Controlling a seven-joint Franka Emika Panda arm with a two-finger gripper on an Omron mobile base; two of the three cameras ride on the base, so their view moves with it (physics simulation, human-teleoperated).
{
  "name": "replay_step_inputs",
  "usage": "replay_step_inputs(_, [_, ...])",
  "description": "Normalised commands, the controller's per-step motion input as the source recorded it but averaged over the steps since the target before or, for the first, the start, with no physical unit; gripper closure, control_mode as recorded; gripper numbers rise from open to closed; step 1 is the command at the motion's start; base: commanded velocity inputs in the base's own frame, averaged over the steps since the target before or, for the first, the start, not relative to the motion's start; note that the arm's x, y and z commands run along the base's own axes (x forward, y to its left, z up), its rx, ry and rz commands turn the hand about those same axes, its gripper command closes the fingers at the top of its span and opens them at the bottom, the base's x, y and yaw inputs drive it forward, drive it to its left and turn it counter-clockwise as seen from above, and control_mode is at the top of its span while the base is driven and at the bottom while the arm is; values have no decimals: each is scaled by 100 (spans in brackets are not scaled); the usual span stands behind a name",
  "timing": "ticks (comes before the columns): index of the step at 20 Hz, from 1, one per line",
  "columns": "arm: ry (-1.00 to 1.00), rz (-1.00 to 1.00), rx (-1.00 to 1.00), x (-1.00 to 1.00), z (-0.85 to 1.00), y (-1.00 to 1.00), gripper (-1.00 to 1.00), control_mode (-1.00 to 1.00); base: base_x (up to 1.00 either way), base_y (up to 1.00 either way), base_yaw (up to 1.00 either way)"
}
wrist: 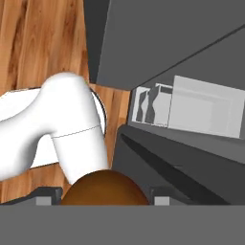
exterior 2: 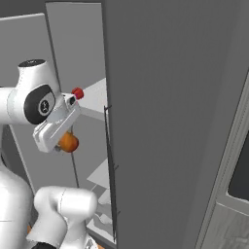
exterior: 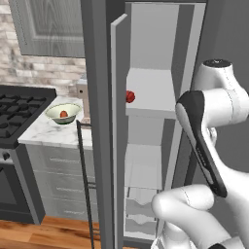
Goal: Take the sweet potato, bell pepper, and mango from the freezer and place them in the bowl on the counter.
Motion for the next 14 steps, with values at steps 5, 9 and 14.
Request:
replay_step_inputs(5, [-8, 0, 4, -53, 0, 0, 100, -100, 0, 0, 0])
replay_step_inputs(9, [-14, 0, 7, -60, 0, -3, 100, -100, 0, 0, 0])
replay_step_inputs(14, [-9, 0, 5, -36, 2, 2, 100, 100, -40, 8, 0])
